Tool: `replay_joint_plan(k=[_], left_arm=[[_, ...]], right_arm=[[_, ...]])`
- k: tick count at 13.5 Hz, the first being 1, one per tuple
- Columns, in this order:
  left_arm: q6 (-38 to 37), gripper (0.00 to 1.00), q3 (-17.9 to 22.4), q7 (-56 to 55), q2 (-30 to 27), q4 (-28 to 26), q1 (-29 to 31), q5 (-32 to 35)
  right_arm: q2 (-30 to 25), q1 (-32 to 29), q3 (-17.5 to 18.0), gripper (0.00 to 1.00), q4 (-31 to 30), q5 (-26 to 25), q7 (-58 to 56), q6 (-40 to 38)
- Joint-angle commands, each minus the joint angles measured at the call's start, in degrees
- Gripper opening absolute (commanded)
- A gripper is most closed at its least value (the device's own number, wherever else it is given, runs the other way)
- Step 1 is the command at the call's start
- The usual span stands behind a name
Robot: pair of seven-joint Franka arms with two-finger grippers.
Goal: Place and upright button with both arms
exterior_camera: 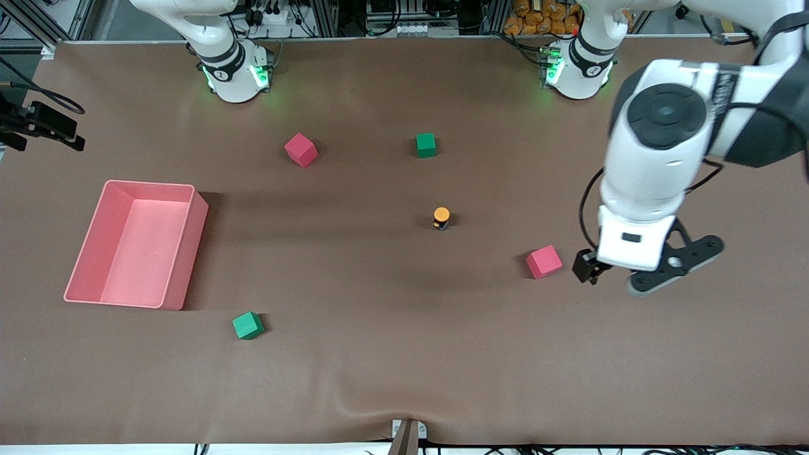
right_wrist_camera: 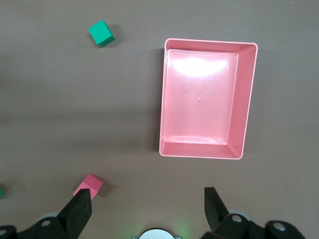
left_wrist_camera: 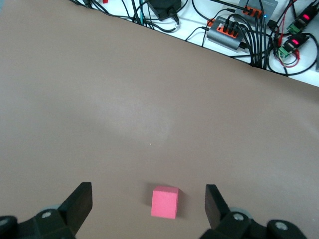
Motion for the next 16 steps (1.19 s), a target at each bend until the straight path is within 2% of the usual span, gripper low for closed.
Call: replay_joint_plan(k=[1,4,5,8,12,14,16], left_arm=[[0.2,1.0,1.07,3.22,-4.58,-1.5,0.69,-6.27],[-1.46,1.0,8.96,14.81,-9.41,-1.77,0.69,-18.39],[-3.91,1.0,10.38,16.93,-10.99,-1.94,0.69,-20.43],[-9.98,1.0,11.45,24.14,-14.25,-2.21,1.92,-21.33],[-15.18,1.0,12.24,26.35,-20.4,-5.27,2.97,-25.53],[-15.1,1.0,17.14,30.79,-24.0,-8.87,2.98,-31.68],[-15.1,1.0,22.15,39.68,-23.76,-8.97,2.89,-32.66]], right_arm=[[0.35,-0.14,-0.04,1.0,0.98,0.46,-0.46,-0.4],[0.27,-0.32,-0.12,1.0,1.07,0.46,-0.37,-0.4],[0.18,-0.58,-0.39,1.0,1.07,0.55,-0.46,-0.58],[0.09,-0.58,-0.39,1.0,1.07,0.46,-0.37,-0.75],[0.09,-0.5,-0.3,1.0,1.07,0.46,-0.37,-0.67],[0.09,-0.5,-0.3,1.0,1.07,0.46,-0.37,-0.75],[0.09,-0.5,-0.3,1.0,1.07,0.46,-0.28,-0.84]])
